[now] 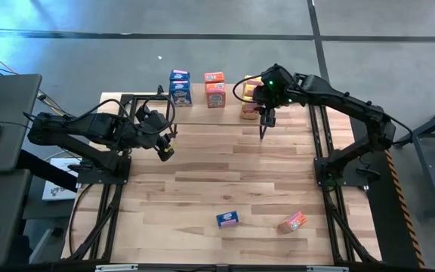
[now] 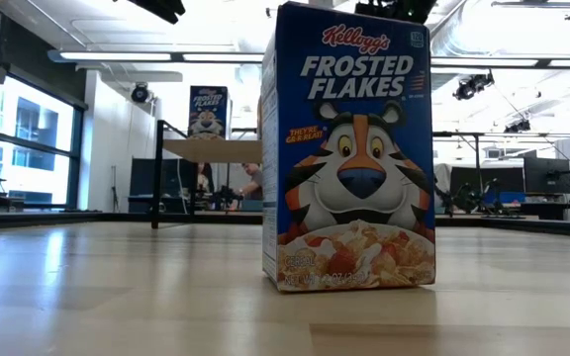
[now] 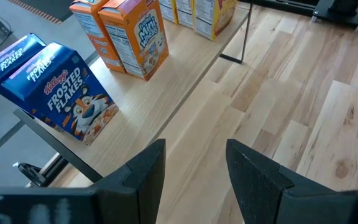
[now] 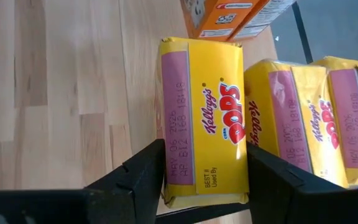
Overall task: Stack cereal on shelf
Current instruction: Put the yellow cereal box on the shelf aligned with the other yellow cereal boxes, then put the blue cereal box on the shelf aligned with the other blue cereal boxes
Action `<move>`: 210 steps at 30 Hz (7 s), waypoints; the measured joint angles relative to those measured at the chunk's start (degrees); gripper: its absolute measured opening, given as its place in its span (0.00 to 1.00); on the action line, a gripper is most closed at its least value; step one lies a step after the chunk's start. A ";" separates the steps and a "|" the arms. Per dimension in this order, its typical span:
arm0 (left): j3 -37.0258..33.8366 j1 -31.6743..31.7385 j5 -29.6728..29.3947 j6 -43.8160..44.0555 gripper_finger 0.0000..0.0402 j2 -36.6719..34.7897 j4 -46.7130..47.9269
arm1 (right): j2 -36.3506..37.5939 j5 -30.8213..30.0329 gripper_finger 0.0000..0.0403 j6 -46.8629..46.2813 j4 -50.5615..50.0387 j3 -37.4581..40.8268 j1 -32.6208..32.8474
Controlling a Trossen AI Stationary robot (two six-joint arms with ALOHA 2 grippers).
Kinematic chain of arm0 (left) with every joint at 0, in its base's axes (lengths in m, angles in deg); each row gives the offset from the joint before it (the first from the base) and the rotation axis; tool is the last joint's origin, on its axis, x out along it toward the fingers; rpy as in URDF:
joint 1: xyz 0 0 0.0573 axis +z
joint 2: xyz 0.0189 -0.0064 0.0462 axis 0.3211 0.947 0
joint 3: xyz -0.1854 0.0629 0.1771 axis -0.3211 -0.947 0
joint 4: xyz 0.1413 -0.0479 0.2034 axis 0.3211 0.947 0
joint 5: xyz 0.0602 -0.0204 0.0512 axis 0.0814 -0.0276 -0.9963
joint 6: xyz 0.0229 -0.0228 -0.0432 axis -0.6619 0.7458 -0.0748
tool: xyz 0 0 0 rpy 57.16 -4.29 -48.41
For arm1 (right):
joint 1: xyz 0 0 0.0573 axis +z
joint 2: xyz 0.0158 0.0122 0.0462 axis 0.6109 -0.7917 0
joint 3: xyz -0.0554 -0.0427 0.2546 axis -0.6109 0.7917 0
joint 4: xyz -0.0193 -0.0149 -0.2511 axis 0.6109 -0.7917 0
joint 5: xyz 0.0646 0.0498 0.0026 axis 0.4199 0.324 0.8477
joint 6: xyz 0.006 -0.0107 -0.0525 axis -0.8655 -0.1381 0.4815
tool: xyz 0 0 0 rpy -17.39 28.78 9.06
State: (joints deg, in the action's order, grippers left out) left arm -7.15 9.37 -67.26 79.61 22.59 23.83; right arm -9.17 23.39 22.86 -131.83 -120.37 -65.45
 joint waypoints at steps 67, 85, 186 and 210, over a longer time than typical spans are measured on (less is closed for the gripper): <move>0.04 -0.01 9.97 -10.49 0.39 -0.02 0.02 | 0.99 -5.84 0.74 -4.69 -18.30 -16.32 -1.07; 0.06 0.02 14.50 -17.49 0.39 2.33 -0.13 | 13.14 -5.83 0.74 -12.15 -23.01 -14.93 -1.05; 0.00 -1.20 10.08 -28.14 0.41 7.28 -25.72 | 77.81 15.26 0.74 -41.60 42.25 79.17 7.47; 0.00 -1.22 10.08 -21.54 0.41 7.28 -25.77 | 77.81 0.02 0.74 -34.48 36.59 79.17 15.54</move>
State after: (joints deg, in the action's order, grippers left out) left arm -7.15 8.14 -57.18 58.07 29.87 -1.94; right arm 68.64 23.41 -11.62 -95.24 -41.20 -49.91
